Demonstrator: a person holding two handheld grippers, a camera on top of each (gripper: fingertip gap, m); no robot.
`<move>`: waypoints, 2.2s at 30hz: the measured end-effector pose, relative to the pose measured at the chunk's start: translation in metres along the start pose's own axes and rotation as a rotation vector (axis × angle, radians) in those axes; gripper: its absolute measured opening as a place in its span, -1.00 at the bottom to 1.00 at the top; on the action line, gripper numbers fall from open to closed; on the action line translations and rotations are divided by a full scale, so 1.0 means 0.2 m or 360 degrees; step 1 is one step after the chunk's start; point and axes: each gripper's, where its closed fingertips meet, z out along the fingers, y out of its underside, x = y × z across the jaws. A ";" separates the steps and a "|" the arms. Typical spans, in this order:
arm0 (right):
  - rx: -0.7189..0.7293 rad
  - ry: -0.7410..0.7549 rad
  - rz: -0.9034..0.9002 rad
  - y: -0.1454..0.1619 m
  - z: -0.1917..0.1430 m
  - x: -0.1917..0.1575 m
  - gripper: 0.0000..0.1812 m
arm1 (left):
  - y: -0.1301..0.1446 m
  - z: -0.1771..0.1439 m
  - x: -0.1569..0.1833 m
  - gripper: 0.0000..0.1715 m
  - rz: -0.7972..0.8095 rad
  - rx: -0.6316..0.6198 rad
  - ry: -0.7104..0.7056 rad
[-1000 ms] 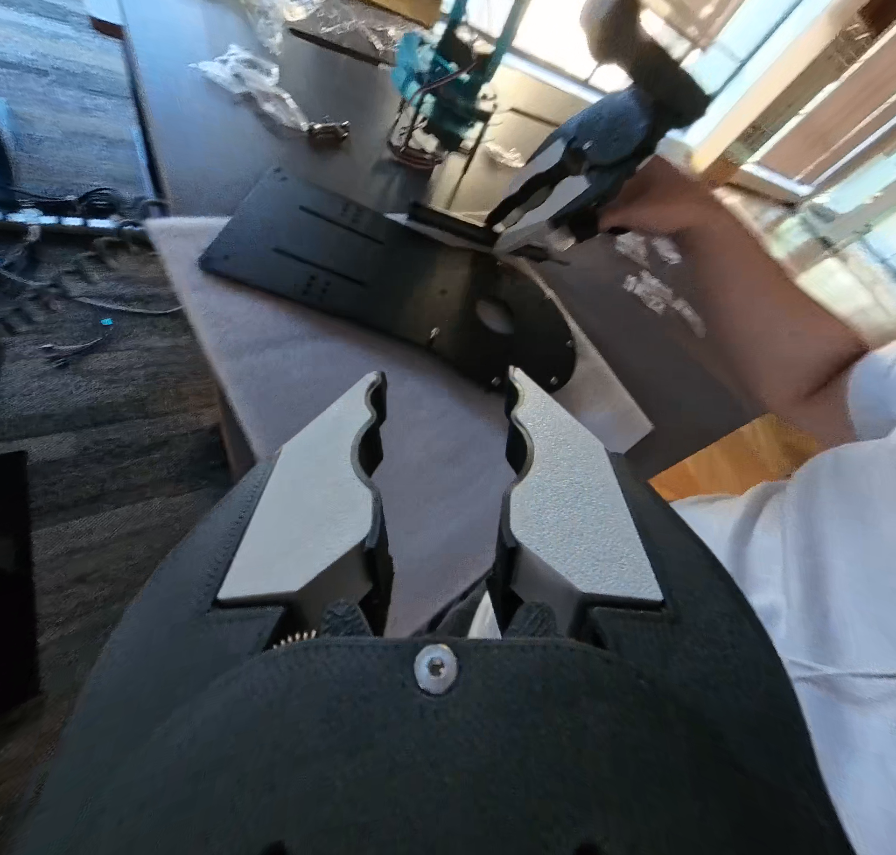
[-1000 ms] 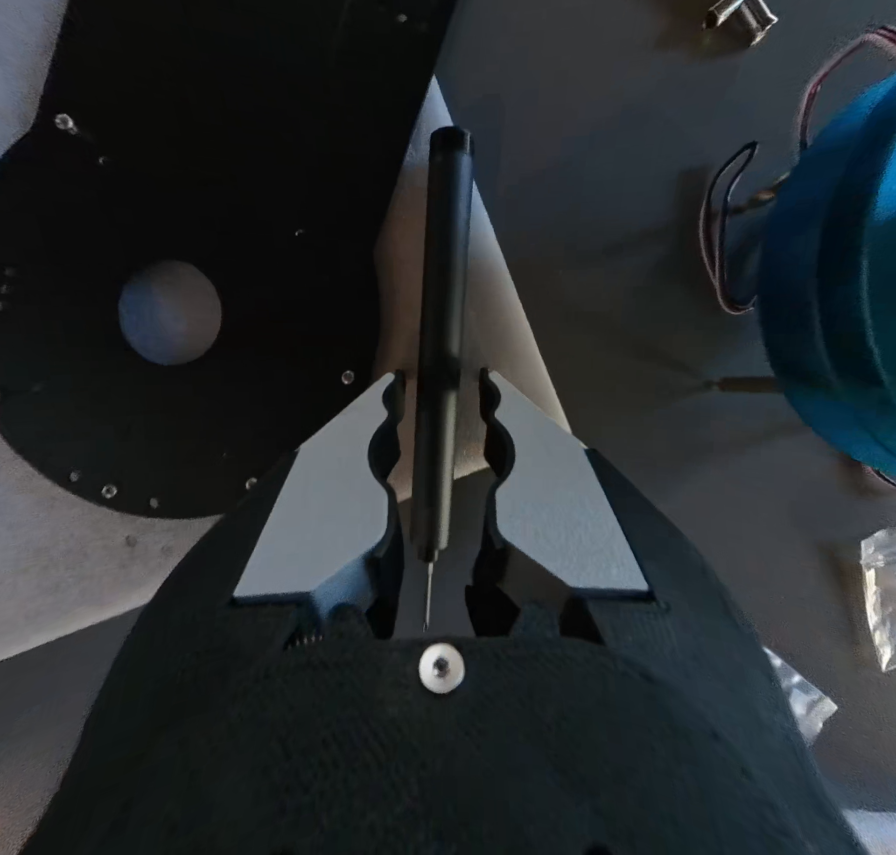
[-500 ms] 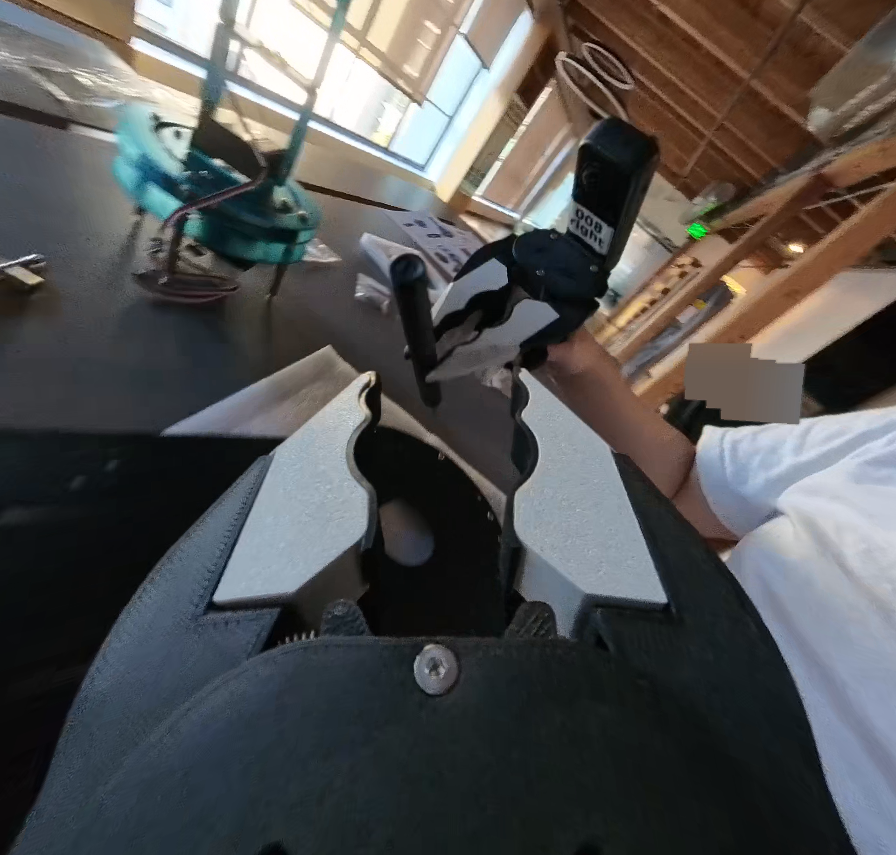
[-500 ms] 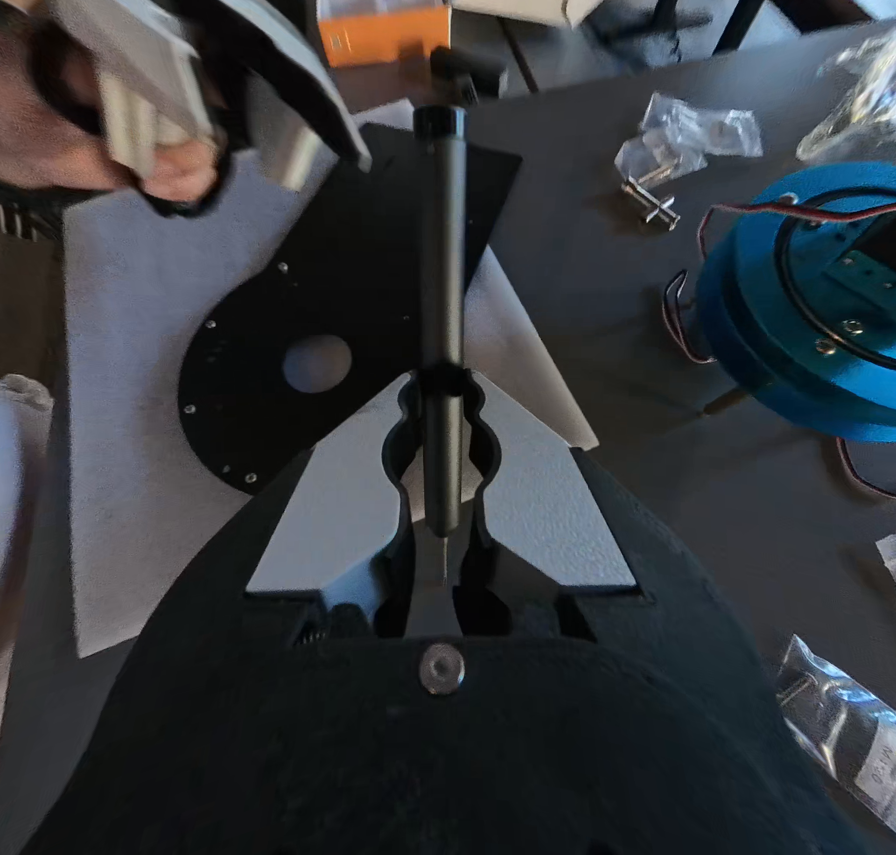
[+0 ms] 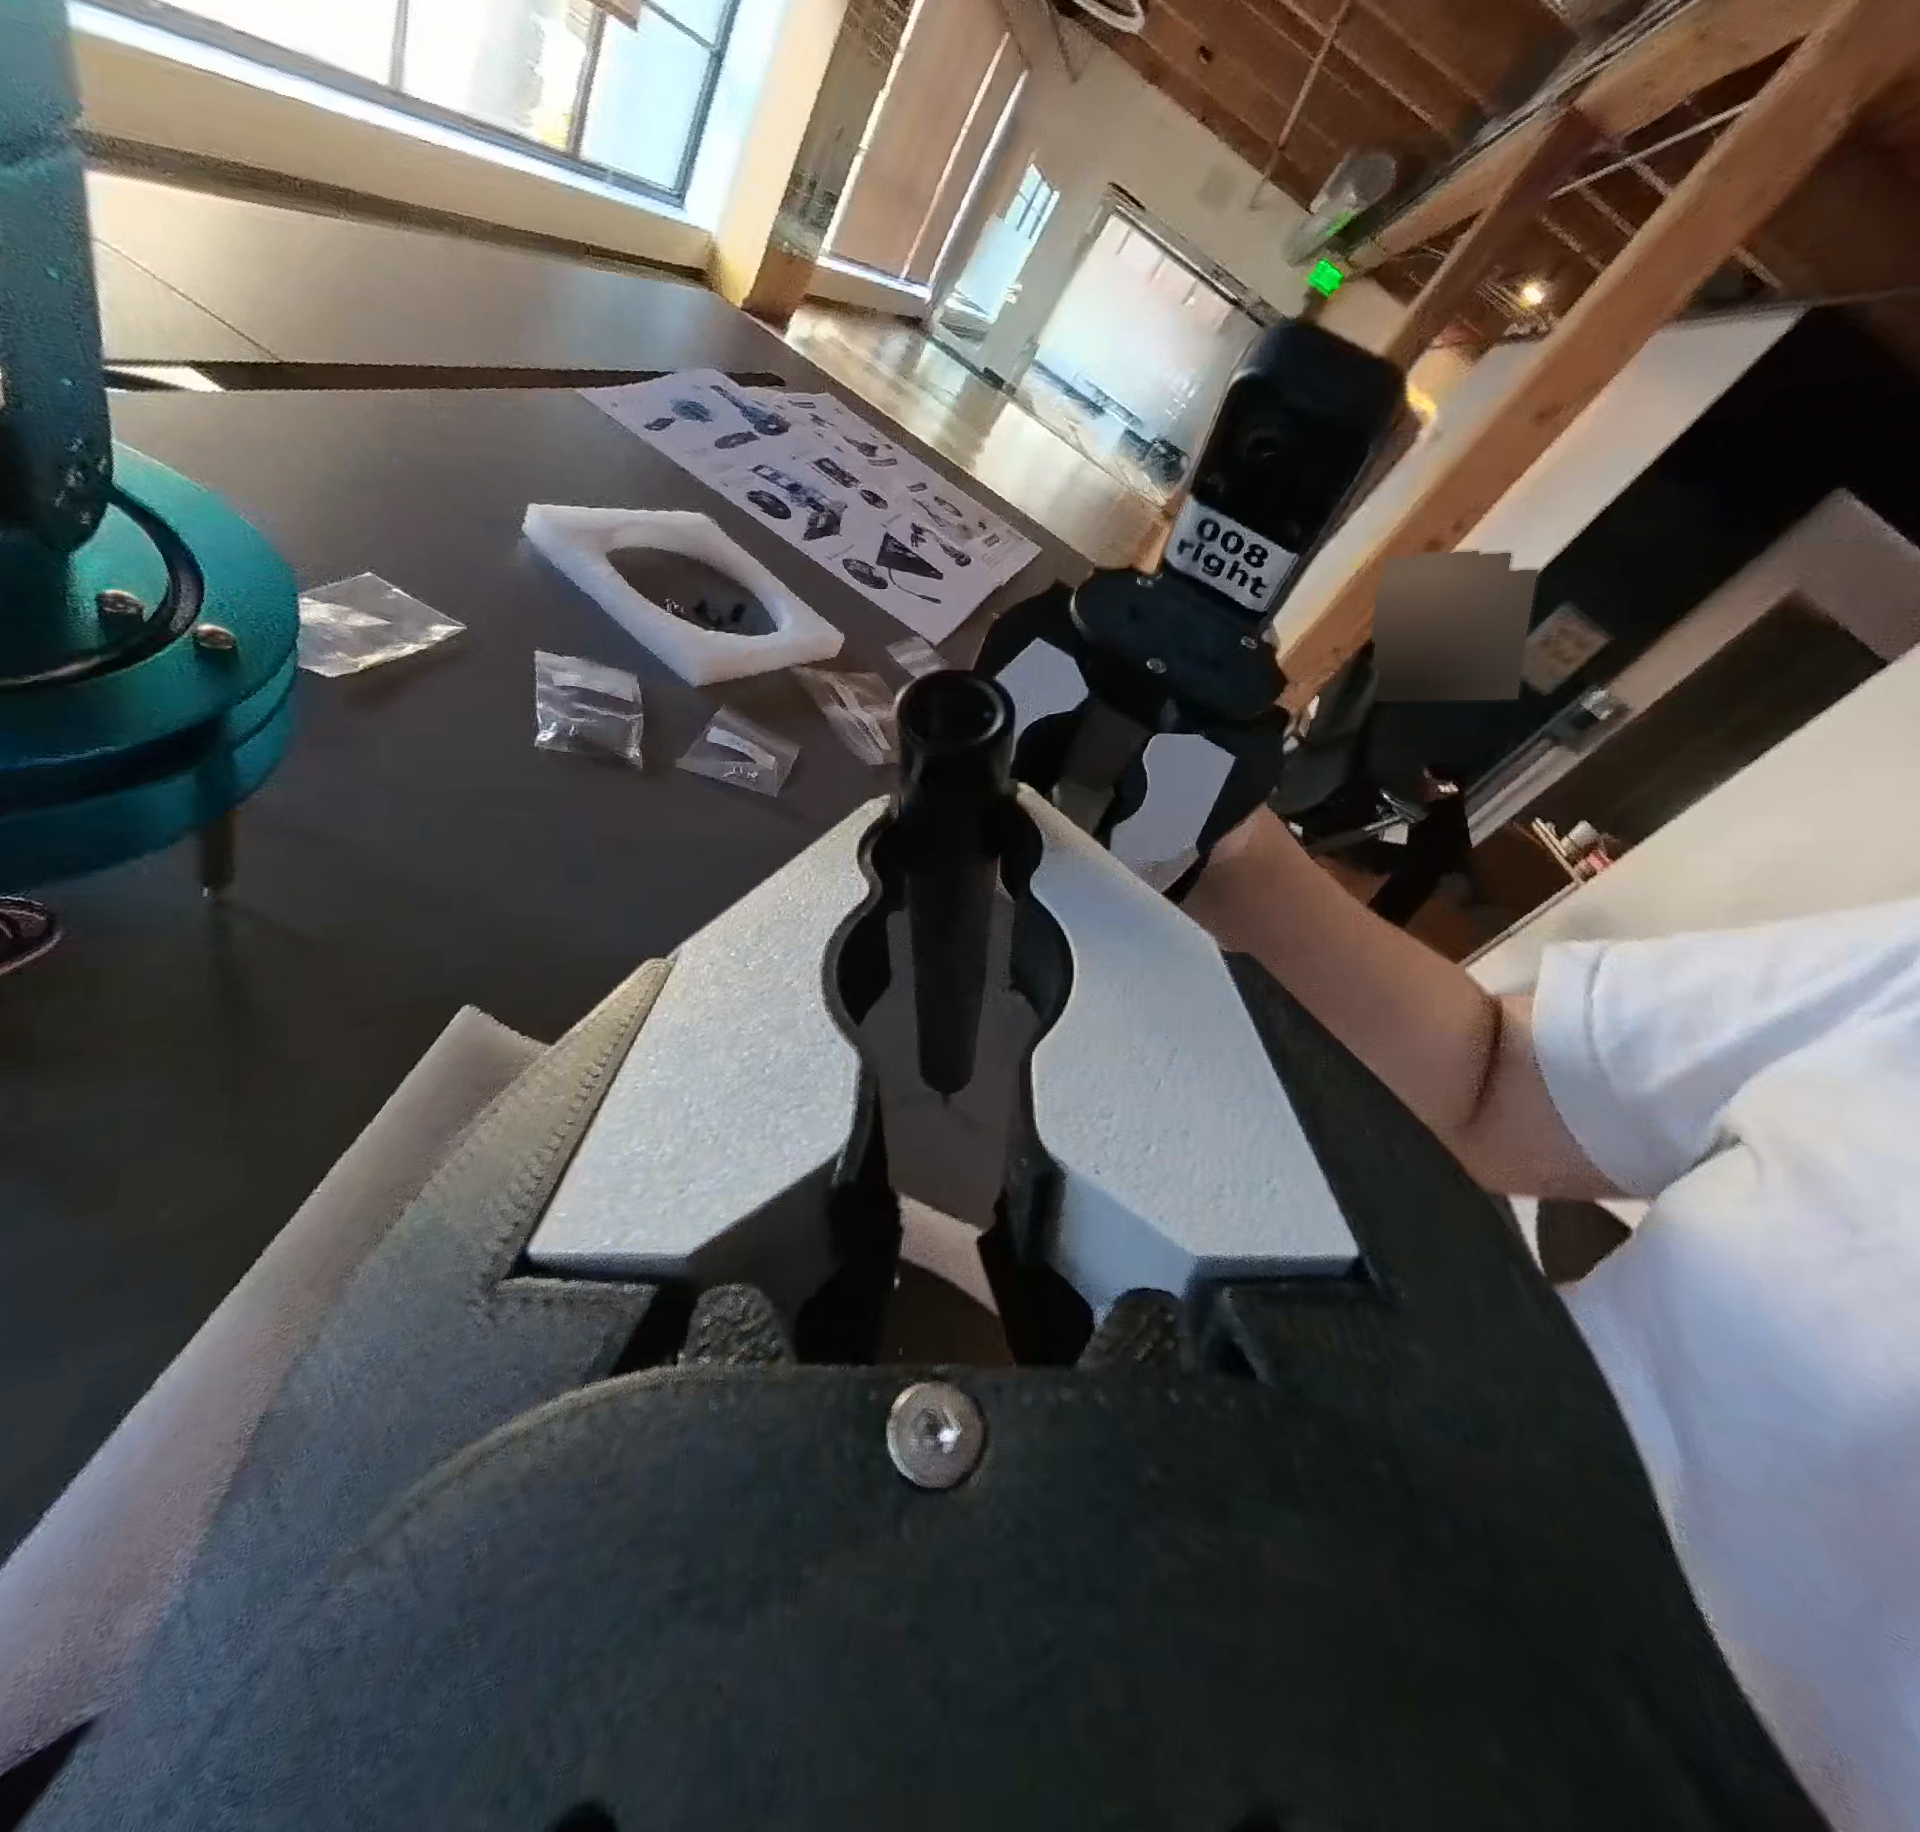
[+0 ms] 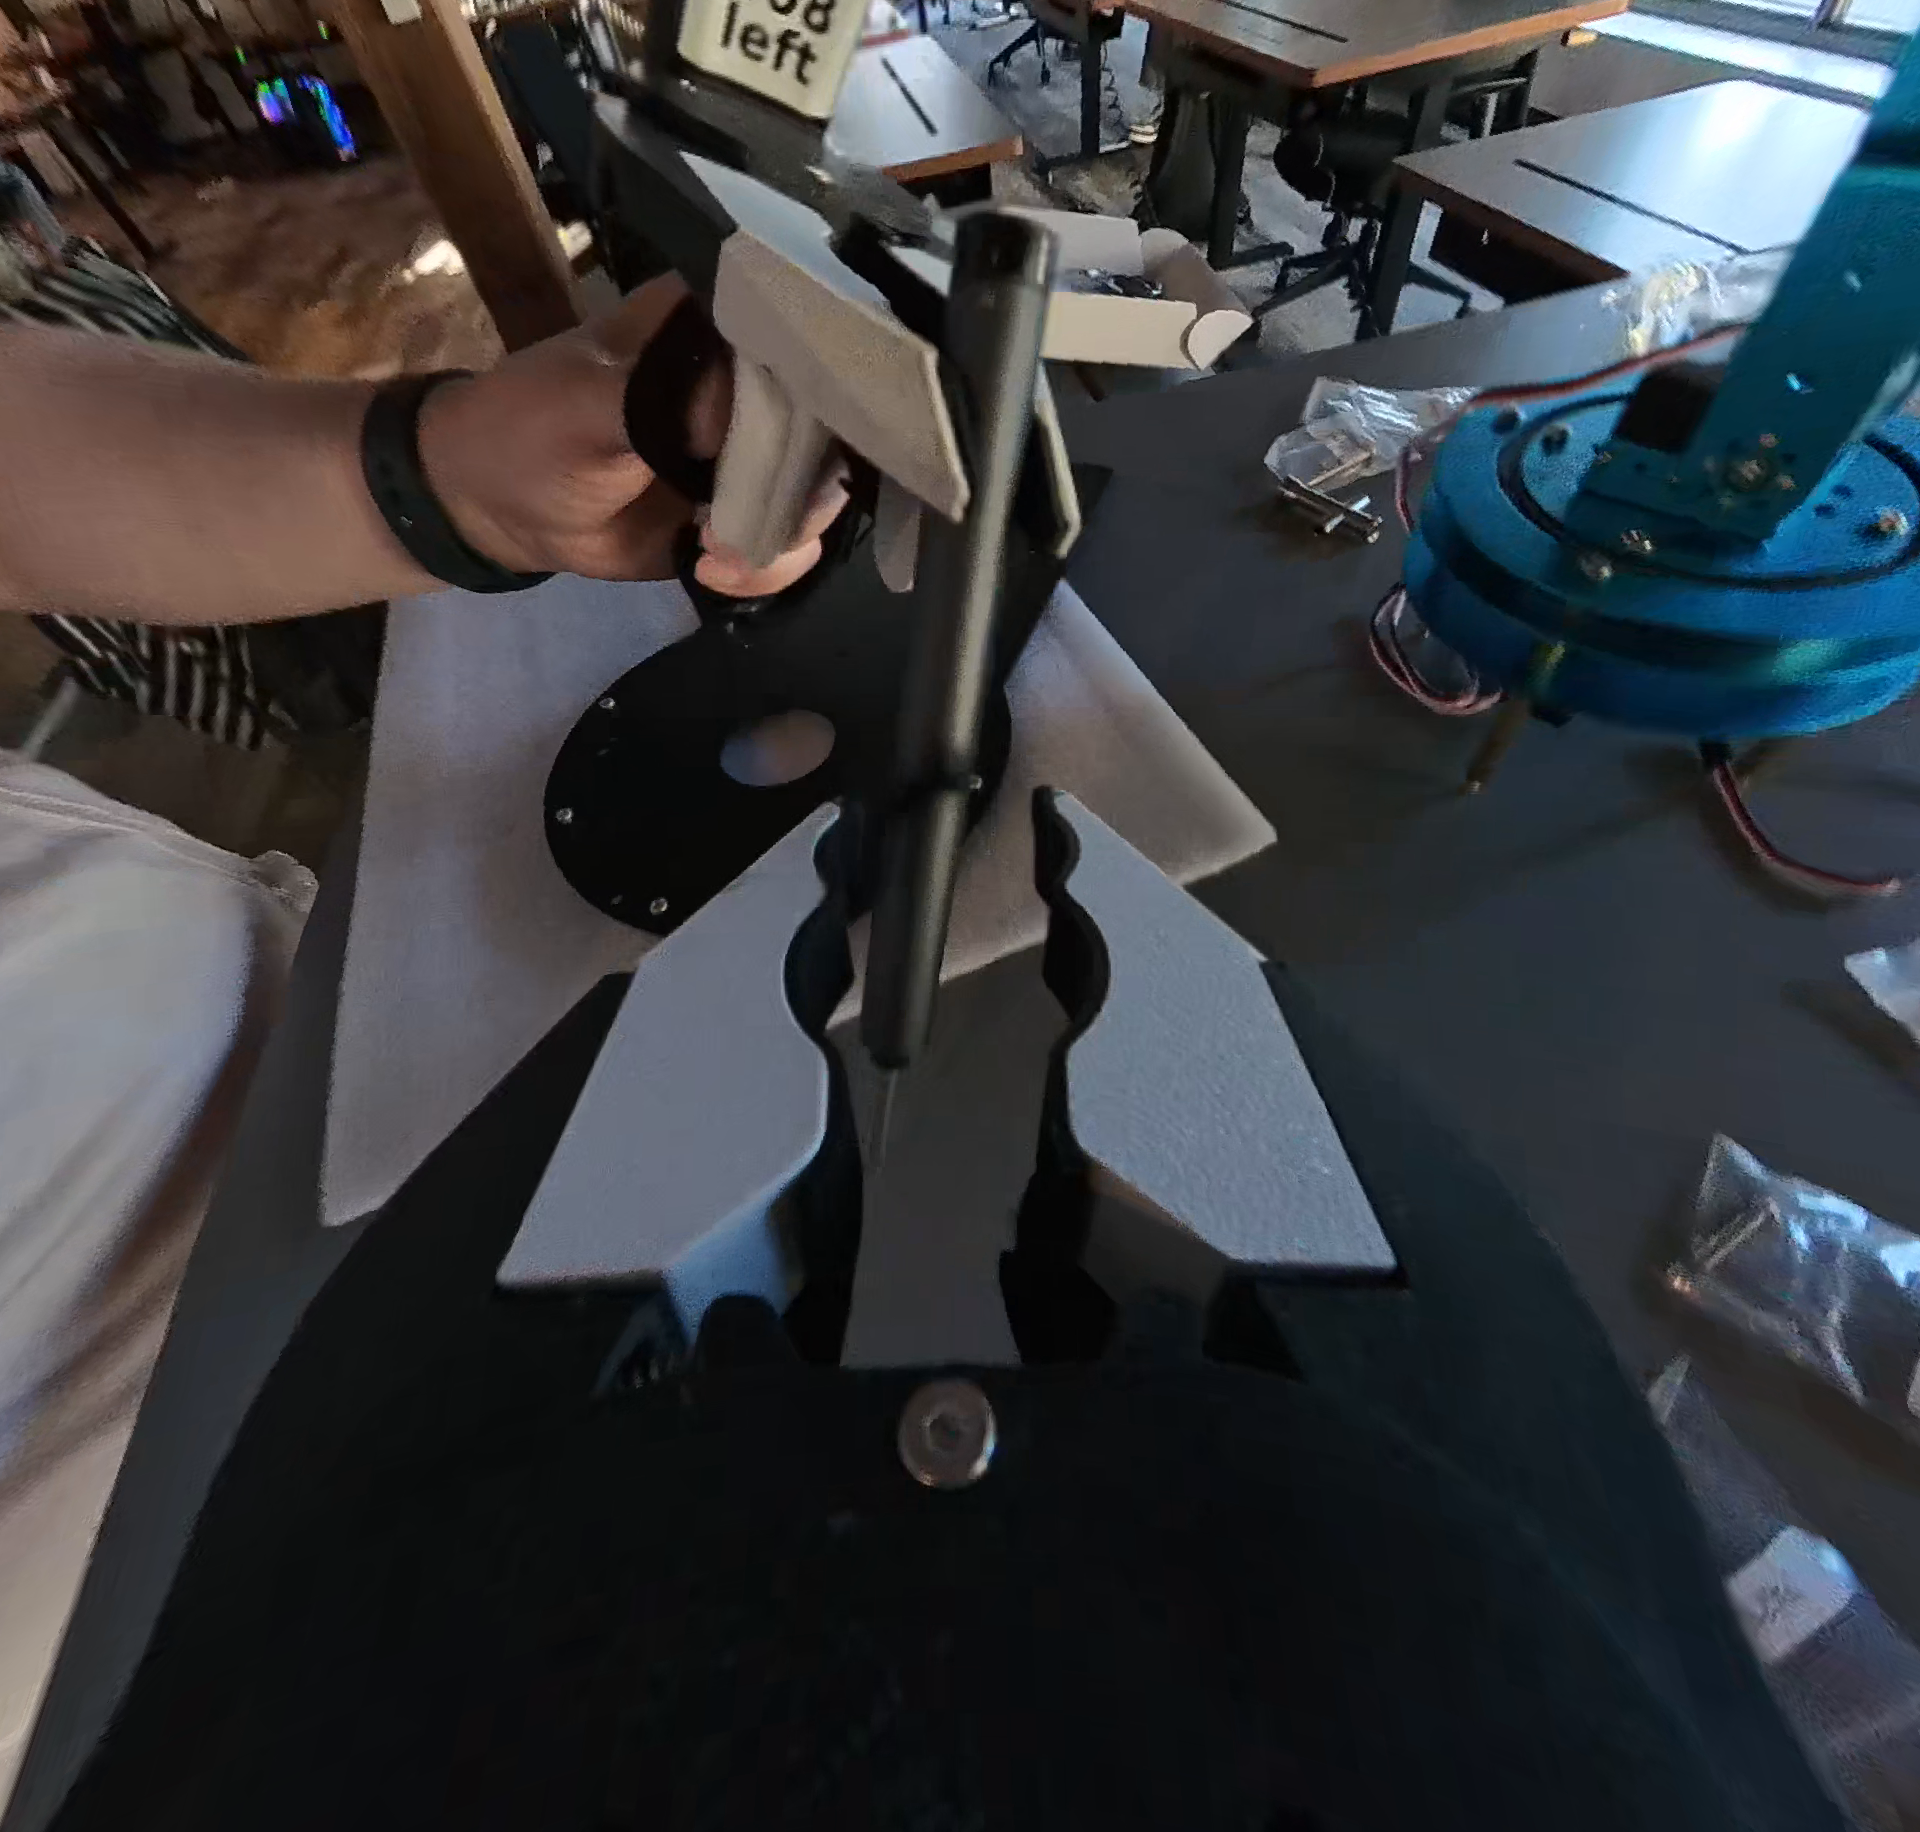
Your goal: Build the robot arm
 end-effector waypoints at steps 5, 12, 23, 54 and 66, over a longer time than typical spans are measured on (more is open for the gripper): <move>0.0009 -0.0208 0.0165 0.05 -0.01 -0.07 -0.65 | 0.00 0.04 0.08 -0.82 0.0073 -0.0081 0.0043; -0.0046 -0.0422 0.0242 0.08 0.04 -0.14 -0.84 | -0.02 0.02 0.12 -0.82 0.0151 -0.0083 0.0019; 0.0106 -0.0657 0.0095 -0.34 0.31 -0.33 -0.60 | -0.31 -0.45 0.30 -0.83 0.0298 0.0089 -0.0275; -0.0184 -0.0864 -0.0367 -0.31 0.78 -0.50 -0.78 | -0.10 -0.84 0.18 -0.82 0.0421 -0.0103 -0.0799; -0.0051 -0.1005 -0.0178 -0.37 0.75 -0.51 -0.76 | -0.12 -0.83 0.19 -0.81 0.0451 -0.0108 -0.0777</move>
